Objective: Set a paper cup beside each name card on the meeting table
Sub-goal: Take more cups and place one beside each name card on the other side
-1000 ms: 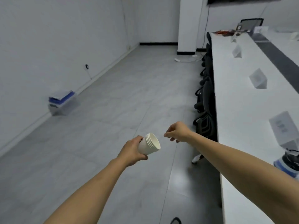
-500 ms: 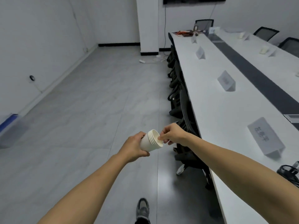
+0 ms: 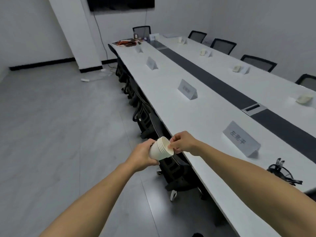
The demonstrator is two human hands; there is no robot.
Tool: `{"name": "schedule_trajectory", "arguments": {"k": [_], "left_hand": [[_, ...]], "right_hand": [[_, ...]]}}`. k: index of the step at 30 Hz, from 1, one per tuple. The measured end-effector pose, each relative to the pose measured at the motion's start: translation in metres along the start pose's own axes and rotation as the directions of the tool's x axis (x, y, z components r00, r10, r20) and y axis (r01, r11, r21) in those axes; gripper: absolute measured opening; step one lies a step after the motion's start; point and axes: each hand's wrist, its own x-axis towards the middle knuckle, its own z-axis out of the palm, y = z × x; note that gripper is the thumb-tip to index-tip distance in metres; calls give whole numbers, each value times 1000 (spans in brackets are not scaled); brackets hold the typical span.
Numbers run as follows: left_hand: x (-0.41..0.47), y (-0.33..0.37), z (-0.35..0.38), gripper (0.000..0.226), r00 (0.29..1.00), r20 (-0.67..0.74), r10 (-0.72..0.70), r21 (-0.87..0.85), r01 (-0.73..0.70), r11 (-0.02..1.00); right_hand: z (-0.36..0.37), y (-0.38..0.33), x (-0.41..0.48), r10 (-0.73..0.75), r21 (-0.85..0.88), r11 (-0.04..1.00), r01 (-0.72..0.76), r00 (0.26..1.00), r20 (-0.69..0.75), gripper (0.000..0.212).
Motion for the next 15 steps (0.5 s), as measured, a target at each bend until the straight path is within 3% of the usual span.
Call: {"name": "schedule_trajectory", "arguments": {"k": [5,11,15], "left_hand": [[71,26,22,69,991,110,75,-8,-75,997],[150,45,34,64,988,139,66,28,-70,997],[218,71,40,64,989,144,46,70,-57,996]], "right_hand": [[-62,22,24,94,32,995,-91,993,-77,7],[-131,33,69,123,91,989,-112,985,-125,9],[-202,36,102,135,146,984,-101,959,-248,9]]}}
